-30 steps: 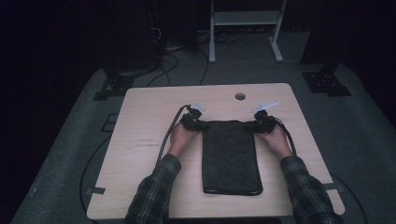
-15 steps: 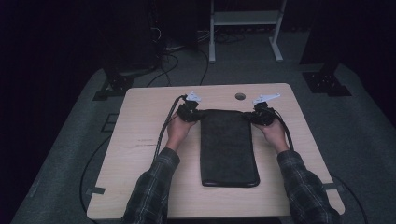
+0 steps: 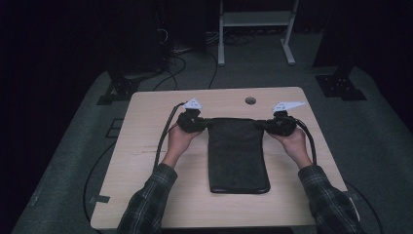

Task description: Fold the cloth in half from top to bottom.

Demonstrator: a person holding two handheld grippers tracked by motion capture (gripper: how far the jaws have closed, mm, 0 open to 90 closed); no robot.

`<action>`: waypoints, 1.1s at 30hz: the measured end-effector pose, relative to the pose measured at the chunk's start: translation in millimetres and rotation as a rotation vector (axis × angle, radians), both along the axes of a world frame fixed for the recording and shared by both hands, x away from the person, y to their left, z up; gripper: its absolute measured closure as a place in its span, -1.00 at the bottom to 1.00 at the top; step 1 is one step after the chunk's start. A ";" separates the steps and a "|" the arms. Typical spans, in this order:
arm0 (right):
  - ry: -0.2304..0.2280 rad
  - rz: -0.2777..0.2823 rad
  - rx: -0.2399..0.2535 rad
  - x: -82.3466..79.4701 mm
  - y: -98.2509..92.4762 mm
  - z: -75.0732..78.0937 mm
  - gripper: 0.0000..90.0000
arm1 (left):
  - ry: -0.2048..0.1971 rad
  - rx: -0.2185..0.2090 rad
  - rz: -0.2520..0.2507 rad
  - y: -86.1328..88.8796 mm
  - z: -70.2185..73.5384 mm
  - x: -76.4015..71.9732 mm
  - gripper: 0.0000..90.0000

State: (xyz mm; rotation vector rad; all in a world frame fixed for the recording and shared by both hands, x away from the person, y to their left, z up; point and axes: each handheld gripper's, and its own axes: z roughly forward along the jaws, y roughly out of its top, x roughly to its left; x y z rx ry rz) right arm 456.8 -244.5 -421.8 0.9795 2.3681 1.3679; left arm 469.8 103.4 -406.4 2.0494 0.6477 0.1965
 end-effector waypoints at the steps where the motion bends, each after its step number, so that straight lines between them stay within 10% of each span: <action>1: -0.009 0.003 -0.005 -3.0 -0.3 0.1 0.78 | 0.009 -0.005 -0.010 0.8 -0.6 -5.4 0.81; 22: -0.004 0.098 -0.014 -92.4 -1.5 -1.8 0.78 | 0.060 -0.052 -0.126 14.7 -10.2 -88.3 0.82; 33: 0.053 0.133 -0.044 -121.1 0.5 -18.6 0.76 | 0.147 0.011 -0.157 12.5 -33.7 -114.8 0.82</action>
